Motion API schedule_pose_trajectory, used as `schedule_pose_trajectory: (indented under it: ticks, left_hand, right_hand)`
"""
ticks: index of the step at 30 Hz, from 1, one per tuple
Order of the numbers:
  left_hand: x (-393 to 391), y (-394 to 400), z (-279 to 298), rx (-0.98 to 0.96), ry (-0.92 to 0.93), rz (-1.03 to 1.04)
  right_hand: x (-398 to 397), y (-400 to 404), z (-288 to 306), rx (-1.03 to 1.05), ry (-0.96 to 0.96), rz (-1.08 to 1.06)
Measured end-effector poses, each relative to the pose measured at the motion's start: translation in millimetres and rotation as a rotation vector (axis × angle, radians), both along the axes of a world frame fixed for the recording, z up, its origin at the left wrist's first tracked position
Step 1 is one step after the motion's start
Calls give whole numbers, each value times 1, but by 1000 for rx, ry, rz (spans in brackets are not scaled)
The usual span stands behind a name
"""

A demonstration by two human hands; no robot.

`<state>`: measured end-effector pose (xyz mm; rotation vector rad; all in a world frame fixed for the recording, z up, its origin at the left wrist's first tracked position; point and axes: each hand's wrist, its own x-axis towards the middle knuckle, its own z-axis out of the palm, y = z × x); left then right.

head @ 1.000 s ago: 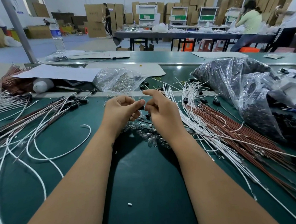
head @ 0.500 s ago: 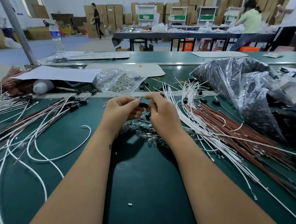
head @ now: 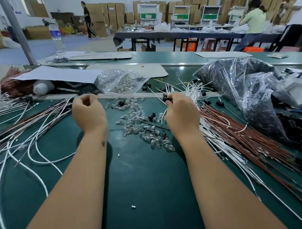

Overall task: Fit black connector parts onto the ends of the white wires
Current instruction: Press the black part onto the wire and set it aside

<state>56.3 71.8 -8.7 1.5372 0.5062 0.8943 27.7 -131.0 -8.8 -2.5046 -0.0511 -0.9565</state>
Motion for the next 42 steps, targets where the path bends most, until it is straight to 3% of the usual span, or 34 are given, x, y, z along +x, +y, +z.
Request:
schedule_pose_trajectory:
  ticks: [3, 5, 8, 11, 14, 21, 23, 25, 28, 31, 38, 42]
  left_hand:
    - [-5, -1, 0, 292, 44, 147]
    - [-11, -10, 3, 569, -59, 120]
    - [-19, -31, 7, 829, -218, -175]
    - [-23, -48, 5, 983, -235, -485]
    - [-20, -45, 3, 920, -200, -517]
    - [-13, -13, -4, 799, 179, 52]
    - [-14, -14, -3, 807, 191, 112]
    - [-15, -21, -2, 853, 66, 18]
    - [-16, -39, -1, 982, -145, -320]
    - [-17, -53, -2, 1001, -178, -505]
    - [-15, -44, -5, 803, 0, -483]
    - [-19, -48, -2, 787, -39, -554]
  right_hand:
    - [-2, 4, 1, -57, -29, 12]
    - [-3, 9, 1, -87, -45, 58]
    - [-6, 18, 1, -130, -46, 151]
    - [-8, 25, 2, -148, -65, 210]
    - [-5, 25, 1, -149, -50, 190]
    - [0, 13, -3, -37, -28, 19]
    - [1, 15, -3, -21, -23, 47]
    - [0, 17, -3, 18, -5, 116]
    - [-2, 21, -2, 75, 16, 228]
    - [-2, 23, -2, 93, 35, 282]
    - [1, 19, -4, 129, 130, 281]
    - [1, 19, -4, 161, 141, 324]
